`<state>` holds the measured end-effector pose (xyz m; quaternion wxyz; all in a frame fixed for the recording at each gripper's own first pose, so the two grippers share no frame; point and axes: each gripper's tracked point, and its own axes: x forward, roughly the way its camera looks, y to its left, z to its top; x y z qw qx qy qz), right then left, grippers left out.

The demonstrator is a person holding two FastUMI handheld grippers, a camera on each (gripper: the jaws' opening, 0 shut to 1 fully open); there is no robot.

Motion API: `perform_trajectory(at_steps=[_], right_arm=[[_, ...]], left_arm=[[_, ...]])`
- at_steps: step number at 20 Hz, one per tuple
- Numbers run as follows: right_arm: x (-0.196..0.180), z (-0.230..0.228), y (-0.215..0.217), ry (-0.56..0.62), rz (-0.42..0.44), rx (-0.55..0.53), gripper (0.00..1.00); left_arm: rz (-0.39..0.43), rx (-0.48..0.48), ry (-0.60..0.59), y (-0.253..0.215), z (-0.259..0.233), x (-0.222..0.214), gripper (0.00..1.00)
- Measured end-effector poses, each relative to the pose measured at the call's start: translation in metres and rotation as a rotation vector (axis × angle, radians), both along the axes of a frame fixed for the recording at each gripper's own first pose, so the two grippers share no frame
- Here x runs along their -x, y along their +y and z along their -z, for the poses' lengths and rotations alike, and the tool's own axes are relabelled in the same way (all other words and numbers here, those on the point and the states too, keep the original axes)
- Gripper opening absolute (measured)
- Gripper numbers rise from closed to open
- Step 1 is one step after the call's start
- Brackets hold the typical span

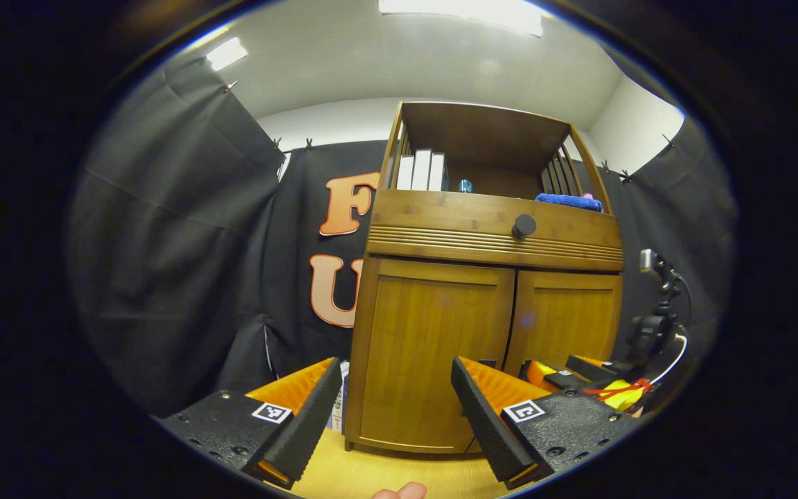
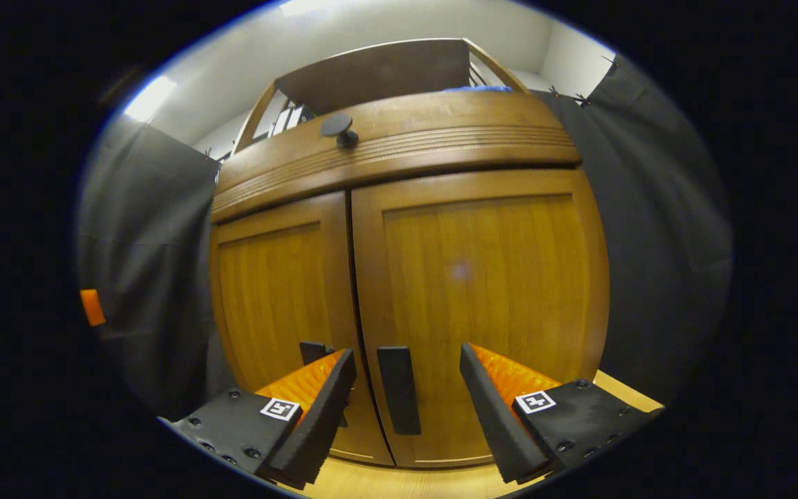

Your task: Open the right door of the double-door shoe cabinet with the right hand, and open the left door with the left hand.

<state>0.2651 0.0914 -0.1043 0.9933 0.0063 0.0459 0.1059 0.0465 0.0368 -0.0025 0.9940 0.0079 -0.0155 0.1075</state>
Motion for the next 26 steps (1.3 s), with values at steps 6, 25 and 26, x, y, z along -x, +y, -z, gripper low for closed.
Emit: perform_trajectory(at_steps=[6, 25, 26], right_arm=[[-0.041, 0.038, 0.003, 0.081, 0.092, 0.013, 0.97], [-0.033, 0.046, 0.017, 0.143, 0.006, 0.052, 0.3], [-0.033, 0.048, 0.019, 0.156, -0.006, 0.042, 0.27]], left_arm=[[0.03, -0.007, 0.005, 0.023, 0.012, -0.02, 0.96], [0.142, 0.022, 0.023, 0.003, 0.019, -0.036, 0.94], [0.152, 0.025, 0.026, -0.002, 0.019, -0.035, 0.96]])
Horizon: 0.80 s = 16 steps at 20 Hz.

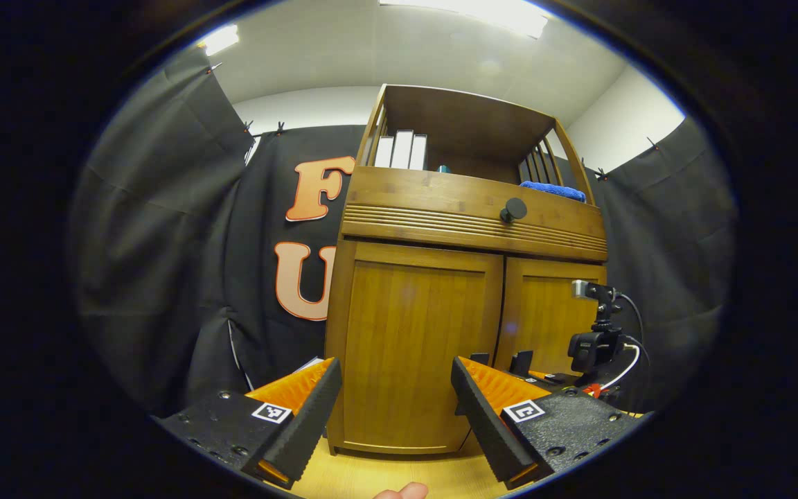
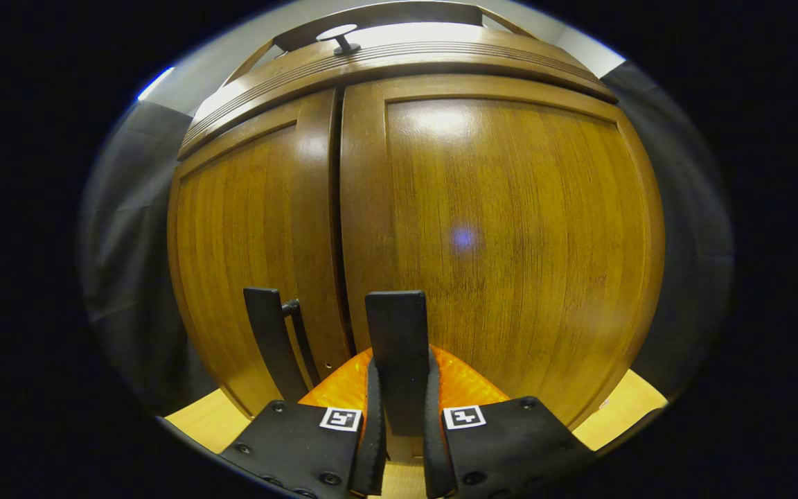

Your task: Open the right door of the double-door shoe cabinet with the right hand, and open the left door with the left hand.

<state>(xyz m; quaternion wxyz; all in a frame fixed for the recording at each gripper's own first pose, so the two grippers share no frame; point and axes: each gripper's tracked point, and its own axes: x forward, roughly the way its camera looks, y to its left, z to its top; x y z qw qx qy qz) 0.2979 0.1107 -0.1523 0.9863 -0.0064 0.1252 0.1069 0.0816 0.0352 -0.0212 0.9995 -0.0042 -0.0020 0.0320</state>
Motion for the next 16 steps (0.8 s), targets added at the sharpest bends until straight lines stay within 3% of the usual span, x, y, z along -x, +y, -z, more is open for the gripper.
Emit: perform_trajectory(at_steps=[1, 2, 4, 5, 6, 10, 11, 16], right_arm=[[0.002, -0.001, 0.001, -0.002, 0.003, -0.015, 0.3], [0.0, 0.0, 0.0, 0.009, 0.002, -0.002, 0.23], [0.003, -0.001, -0.001, 0.019, 0.005, 0.016, 0.23], [0.006, -0.003, -0.001, 0.022, -0.002, 0.013, 0.18], [0.007, -0.003, 0.001, 0.03, -0.014, 0.005, 0.23], [0.024, -0.002, -0.002, 0.044, -0.062, 0.01, 0.23], [0.027, -0.003, -0.003, 0.038, -0.069, 0.013, 0.19], [0.041, -0.006, -0.006, 0.049, -0.107, 0.006, 0.23]], left_arm=[[0.01, 0.001, 0.004, -0.005, 0.0, 0.001, 0.96], [0.019, 0.001, 0.01, -0.01, 0.0, 0.002, 0.96], [0.032, 0.001, 0.013, -0.02, 0.0, 0.003, 0.94], [0.036, 0.005, 0.012, -0.026, 0.0, 0.005, 0.97], [0.039, 0.011, 0.011, -0.031, 0.001, 0.008, 0.97], [0.033, 0.018, 0.024, -0.045, 0.012, 0.018, 0.94], [0.027, 0.021, 0.027, -0.046, 0.014, 0.02, 0.94], [0.001, 0.049, 0.036, -0.054, 0.019, 0.025, 0.96]])
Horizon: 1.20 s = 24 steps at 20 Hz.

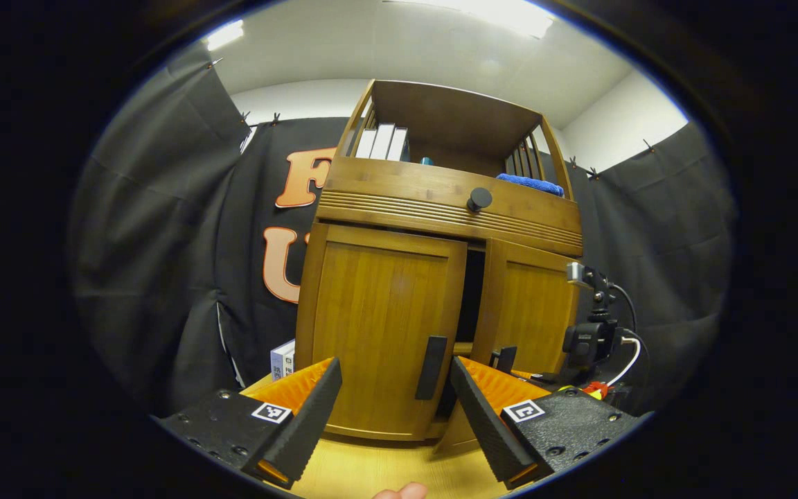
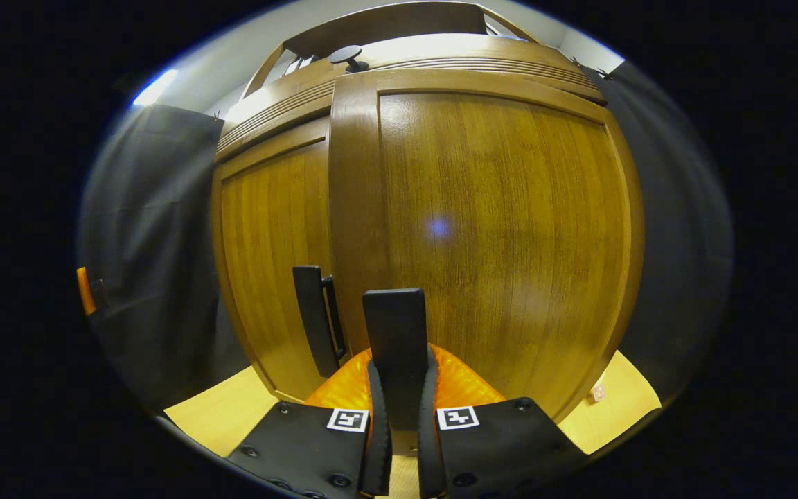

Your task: Open the right door of the double-door shoe cabinet with the right hand, and open the left door with the left hand.

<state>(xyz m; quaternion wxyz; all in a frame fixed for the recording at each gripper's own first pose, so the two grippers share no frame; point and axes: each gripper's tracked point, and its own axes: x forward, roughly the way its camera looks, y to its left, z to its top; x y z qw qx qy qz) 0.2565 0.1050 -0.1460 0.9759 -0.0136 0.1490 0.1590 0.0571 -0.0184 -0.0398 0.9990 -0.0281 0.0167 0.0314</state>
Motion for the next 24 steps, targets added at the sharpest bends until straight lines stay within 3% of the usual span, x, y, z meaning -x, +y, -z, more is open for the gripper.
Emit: perform_trajectory(at_steps=[10, 11, 12, 14, 15, 16, 17, 23, 24], right_arm=[[0.04, -0.014, -0.026, -0.033, -0.043, -0.01, 0.23], [0.045, -0.015, -0.031, -0.03, -0.047, -0.007, 0.27], [0.05, -0.016, -0.035, -0.027, -0.049, -0.009, 0.23], [0.058, -0.019, -0.044, -0.032, -0.037, -0.017, 0.23], [0.061, -0.021, -0.049, -0.038, -0.028, -0.018, 0.27], [0.064, -0.023, -0.054, -0.043, -0.019, -0.016, 0.23], [0.067, -0.024, -0.059, -0.046, -0.012, -0.011, 0.27], [0.085, -0.03, -0.09, -0.064, 0.029, -0.005, 0.17], [0.087, -0.033, -0.094, -0.072, 0.035, -0.004, 0.27]], left_arm=[[-0.025, -0.02, 0.012, -0.026, -0.003, 0.008, 0.96], [-0.019, -0.018, 0.012, -0.031, -0.003, 0.008, 0.96], [-0.014, -0.016, 0.013, -0.035, -0.002, 0.008, 0.94], [-0.005, -0.018, 0.017, -0.044, -0.001, 0.01, 0.94], [0.001, -0.019, 0.017, -0.048, -0.001, 0.011, 0.96], [0.008, -0.02, 0.016, -0.052, -0.001, 0.011, 0.94], [0.012, -0.02, 0.015, -0.055, 0.0, 0.011, 0.94], [0.032, -0.009, 0.018, -0.071, 0.004, 0.012, 0.96], [0.029, -0.016, 0.016, -0.072, 0.004, 0.011, 0.94]])
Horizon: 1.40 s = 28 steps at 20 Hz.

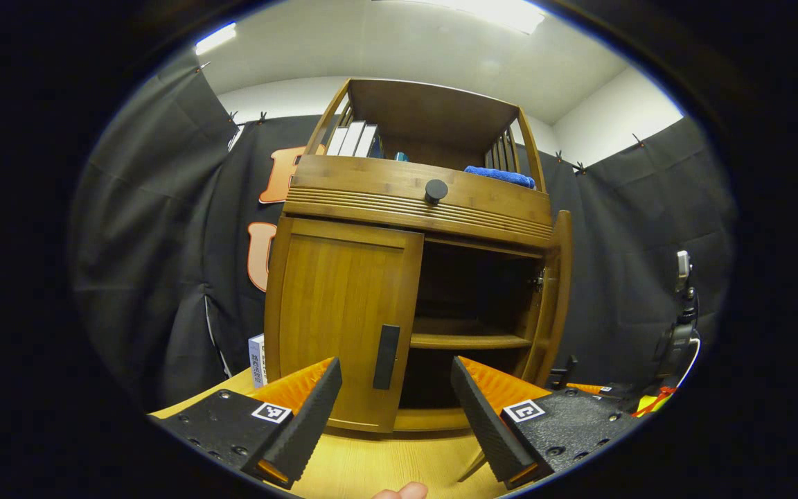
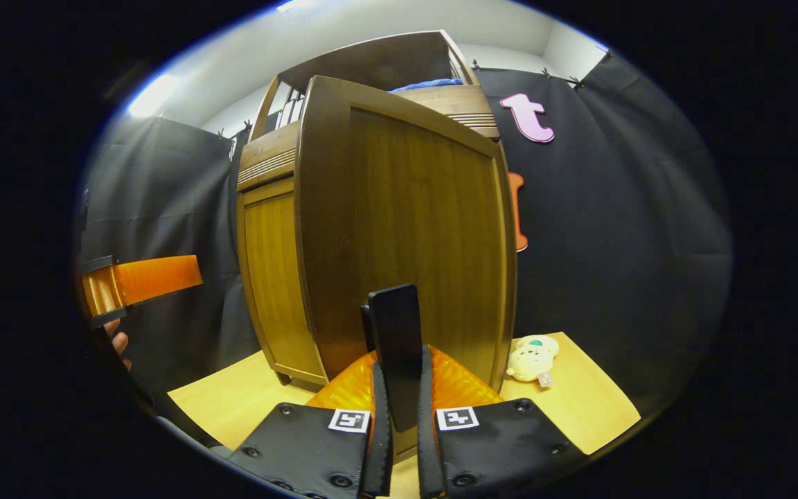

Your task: Open the right door of the double-door shoe cabinet with the right hand, and open the left door with the left hand.

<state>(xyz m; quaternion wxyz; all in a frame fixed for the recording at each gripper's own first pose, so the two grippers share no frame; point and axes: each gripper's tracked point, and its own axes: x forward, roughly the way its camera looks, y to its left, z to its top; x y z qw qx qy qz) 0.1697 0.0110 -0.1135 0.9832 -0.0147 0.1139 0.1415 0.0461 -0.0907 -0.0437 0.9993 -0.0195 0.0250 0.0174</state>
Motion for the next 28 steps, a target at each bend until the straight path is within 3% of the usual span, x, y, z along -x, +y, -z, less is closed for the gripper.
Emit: perform_trajectory(at_steps=[1, 5, 6, 9, 10, 11, 13, 14, 15, 16, 17, 18, 19, 20, 28], right_arm=[[0.001, -0.001, -0.004, -0.006, 0.004, 0.002, 0.17], [0.008, -0.008, -0.025, -0.023, 0.057, 0.004, 0.22], [0.009, -0.01, -0.031, -0.029, 0.073, 0.005, 0.17], [0.007, -0.012, -0.046, -0.035, 0.123, 0.012, 0.26], [0.007, -0.011, -0.055, -0.033, 0.143, 0.017, 0.16], [0.007, -0.007, -0.064, -0.022, 0.163, 0.026, 0.21], [0.01, -0.002, -0.082, -0.006, 0.2, 0.033, 0.15], [0.008, -0.001, -0.09, -0.006, 0.214, 0.034, 0.25], [0.005, 0.0, -0.098, -0.009, 0.238, 0.04, 0.17], [0.008, -0.004, -0.105, -0.002, 0.241, 0.041, 0.25], [0.005, -0.004, -0.11, -0.004, 0.234, 0.042, 0.09], [0.007, -0.005, -0.114, 0.0, 0.224, 0.037, 0.08], [0.007, -0.005, -0.115, -0.002, 0.214, 0.037, 0.0], [0.007, -0.004, -0.117, -0.005, 0.204, 0.04, 0.09], [0.006, -0.003, -0.125, -0.009, 0.17, 0.027, 0.08]], left_arm=[[-0.002, -0.008, -0.004, -0.001, -0.001, 0.0, 0.94], [0.017, -0.004, -0.006, -0.013, 0.002, -0.003, 0.94], [0.02, -0.002, -0.005, -0.016, 0.002, -0.003, 0.94], [0.034, -0.001, -0.002, -0.022, 0.005, -0.005, 0.95], [0.037, -0.002, -0.002, -0.023, 0.004, -0.006, 0.94], [0.04, -0.001, -0.002, -0.024, 0.005, -0.007, 0.96], [0.049, 0.002, -0.003, -0.027, 0.005, -0.01, 0.98], [0.053, 0.002, -0.002, -0.029, 0.006, -0.011, 0.98], [0.055, 0.0, -0.001, -0.03, 0.006, -0.011, 0.98], [0.058, -0.002, -0.001, -0.031, 0.007, -0.011, 0.96], [0.062, -0.002, 0.0, -0.032, 0.007, -0.013, 0.94], [0.065, -0.003, 0.0, -0.033, 0.007, -0.013, 0.96], [0.066, -0.006, 0.0, -0.033, 0.007, -0.014, 0.97], [0.065, -0.009, -0.001, -0.033, 0.006, -0.014, 0.95], [0.064, 0.003, -0.009, -0.03, 0.005, -0.015, 0.96]])
